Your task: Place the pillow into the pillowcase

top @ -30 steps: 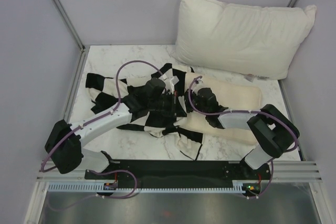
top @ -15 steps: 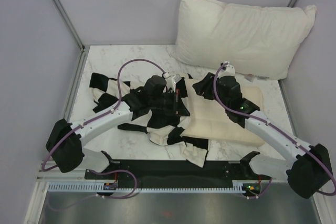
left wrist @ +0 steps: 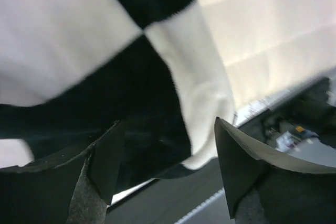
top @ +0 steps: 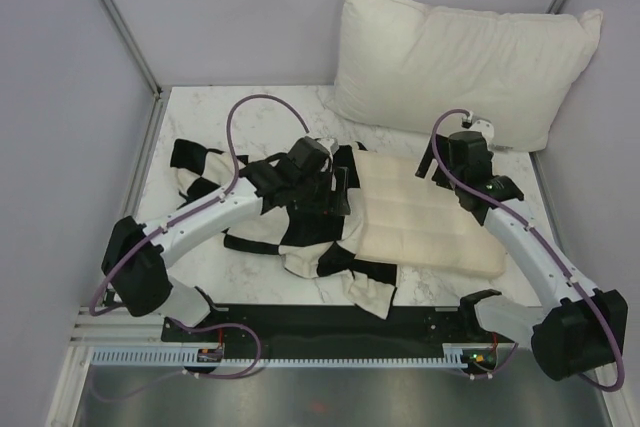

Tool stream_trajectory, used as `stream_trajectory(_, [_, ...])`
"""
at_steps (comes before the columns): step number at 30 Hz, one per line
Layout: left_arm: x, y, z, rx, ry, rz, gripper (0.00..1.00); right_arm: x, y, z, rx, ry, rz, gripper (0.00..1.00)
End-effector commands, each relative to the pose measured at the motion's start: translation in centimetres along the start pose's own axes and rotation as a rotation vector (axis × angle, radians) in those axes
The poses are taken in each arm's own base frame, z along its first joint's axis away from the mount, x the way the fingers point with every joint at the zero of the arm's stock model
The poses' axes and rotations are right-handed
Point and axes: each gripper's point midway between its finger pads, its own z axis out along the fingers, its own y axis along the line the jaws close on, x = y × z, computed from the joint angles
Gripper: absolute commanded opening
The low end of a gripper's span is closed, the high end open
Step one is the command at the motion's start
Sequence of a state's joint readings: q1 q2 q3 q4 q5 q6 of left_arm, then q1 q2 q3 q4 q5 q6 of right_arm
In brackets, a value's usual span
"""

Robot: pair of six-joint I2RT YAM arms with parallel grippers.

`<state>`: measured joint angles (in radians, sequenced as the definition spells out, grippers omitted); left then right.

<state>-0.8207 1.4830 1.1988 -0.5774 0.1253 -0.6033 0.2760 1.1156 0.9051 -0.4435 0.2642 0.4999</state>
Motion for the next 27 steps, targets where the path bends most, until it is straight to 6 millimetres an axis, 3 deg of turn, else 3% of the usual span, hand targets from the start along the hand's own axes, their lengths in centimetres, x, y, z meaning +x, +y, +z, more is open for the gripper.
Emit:
stream_trajectory(1, [-4.0, 4.4, -4.0, -0.309, -0.131, 0.092, 0.82, -1.0, -2.9, 0.4, 0.132, -0.022, 0.013, 0.98])
stream_trajectory(4, [-6.6, 4.9, -5.5, -0.381, -0.183, 0.103, 0.84, -1.6, -6.2, 0.7, 0.227, -0.028, 0.119, 0.98])
stream_trajectory(7, [-8.6, 3.9, -4.7, -0.374, -0.193, 0.118, 0.84, -2.3, -9.8, 0.8, 0.305, -0.059, 0.181, 0.98])
stream_trajectory(8, [-8.7, 3.9, -3.3, -0.382, -0.166, 0.124, 0.84, -2.3, -10.3, 0.8, 0.323, -0.064, 0.19, 0.98])
stream_trajectory(9, [-10.1, 3.0, -3.4, -0.365, -0.191, 0.126, 0.84, -2.5, -12.0, 0.7, 0.358, -0.075, 0.236, 0.98])
stream_trajectory(14, [-13.0, 2.7, -0.3, -0.415, -0.203, 0.138, 0.85, -1.0, -12.0, 3.2, 0.299, -0.031, 0.302, 0.98])
stream_trajectory(18, [-14.6, 3.3, 2.2, -0.477, -0.209, 0.149, 0.85, 0.8, -13.2, 5.8, 0.37, 0.035, 0.299, 0.98])
stream_trajectory(20, [-14.5, 4.5, 3.6, -0.524, -0.189, 0.155, 0.84, 2.0, -13.1, 6.7, 0.354, 0.059, 0.306, 0.98])
stream_trajectory(23, [-14.6, 6.1, 4.9, -0.556, -0.166, 0.142, 0.75, 4.2, -12.8, 7.3, 0.322, 0.093, 0.329, 0.98])
stream_trajectory(24, [-14.7, 6.7, 5.3, -0.557, -0.156, 0.136, 0.63, 4.9, -12.2, 7.5, 0.286, 0.102, 0.344, 0.87])
stream_trajectory(25, [-14.5, 7.1, 6.0, -0.559, -0.138, 0.135, 0.54, 7.0, -11.3, 7.5, 0.222, 0.152, 0.351, 0.74])
stream_trajectory(26, [-14.4, 7.4, 6.3, -0.557, -0.128, 0.135, 0.44, 7.0, -10.7, 7.6, 0.186, 0.138, 0.349, 0.57])
stream_trajectory(27, [-14.6, 7.6, 6.3, -0.555, -0.126, 0.136, 0.3, 7.4, -9.1, 7.2, 0.142, 0.138, 0.318, 0.21])
